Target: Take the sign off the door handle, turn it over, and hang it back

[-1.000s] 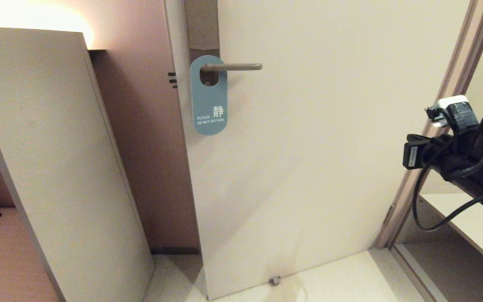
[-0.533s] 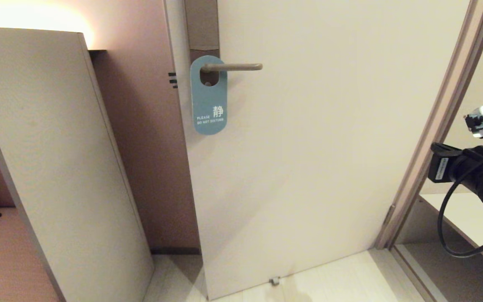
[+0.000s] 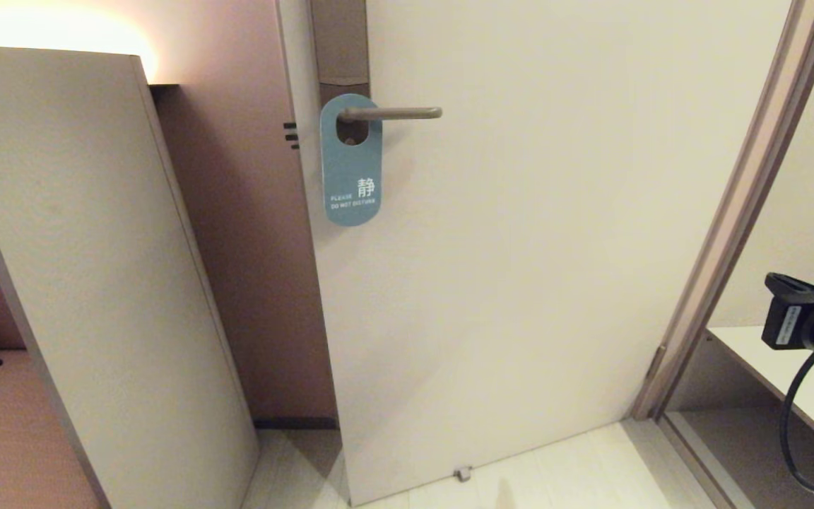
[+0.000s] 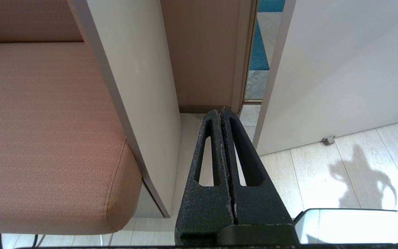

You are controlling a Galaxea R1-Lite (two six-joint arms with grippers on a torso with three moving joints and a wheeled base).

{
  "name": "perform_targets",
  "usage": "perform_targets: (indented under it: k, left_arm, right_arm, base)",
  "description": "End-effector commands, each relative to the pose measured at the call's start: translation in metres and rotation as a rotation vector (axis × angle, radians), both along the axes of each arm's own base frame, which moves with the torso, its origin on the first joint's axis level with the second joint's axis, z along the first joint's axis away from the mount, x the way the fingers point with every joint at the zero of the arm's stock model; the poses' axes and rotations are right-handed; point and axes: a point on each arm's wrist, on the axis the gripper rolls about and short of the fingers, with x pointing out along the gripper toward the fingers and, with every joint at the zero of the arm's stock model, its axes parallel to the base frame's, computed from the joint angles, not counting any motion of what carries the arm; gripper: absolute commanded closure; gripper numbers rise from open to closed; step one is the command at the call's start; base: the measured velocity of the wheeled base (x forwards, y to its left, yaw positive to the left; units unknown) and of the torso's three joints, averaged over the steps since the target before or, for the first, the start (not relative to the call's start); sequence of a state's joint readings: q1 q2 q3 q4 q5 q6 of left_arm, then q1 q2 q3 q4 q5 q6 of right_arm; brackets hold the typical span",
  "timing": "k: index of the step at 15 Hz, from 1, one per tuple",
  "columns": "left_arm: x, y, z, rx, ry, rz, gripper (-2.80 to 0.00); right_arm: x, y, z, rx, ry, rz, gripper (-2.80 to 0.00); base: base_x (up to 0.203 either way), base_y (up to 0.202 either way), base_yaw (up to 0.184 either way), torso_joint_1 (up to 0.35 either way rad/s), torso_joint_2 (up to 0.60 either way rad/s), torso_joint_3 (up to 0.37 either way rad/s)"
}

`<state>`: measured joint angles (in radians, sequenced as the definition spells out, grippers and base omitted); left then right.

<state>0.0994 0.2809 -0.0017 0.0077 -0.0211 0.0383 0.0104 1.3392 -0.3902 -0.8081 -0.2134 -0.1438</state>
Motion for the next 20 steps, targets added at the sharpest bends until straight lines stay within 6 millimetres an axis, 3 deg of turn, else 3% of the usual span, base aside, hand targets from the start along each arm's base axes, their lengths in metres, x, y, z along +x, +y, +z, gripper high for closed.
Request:
perform_targets:
  k: [1, 12, 20]
  left_arm:
    - [0.000, 0.000, 0.000, 0.000, 0.002, 0.000, 0.00]
    - [0.000, 0.000, 0.000, 0.000, 0.002, 0.000, 0.00]
    - [0.000, 0.000, 0.000, -0.001, 0.002, 0.000, 0.00]
  right_arm:
    - [-0.020, 0.000, -0.003, -0.003, -0.015, -0.002, 0.00]
    - [-0.119, 0.000, -0.053, -0.024, 0.051, 0.066, 0.00]
    - [-0.159, 0.000, -0.075, -0.002, 0.135, 0.097, 0.00]
  base:
    - [0.000, 0.000, 0.000, 0.000, 0.00, 0.000]
    - [0.000, 0.000, 0.000, 0.000, 0.00, 0.000]
    - [0.000, 0.000, 0.000, 0.000, 0.00, 0.000]
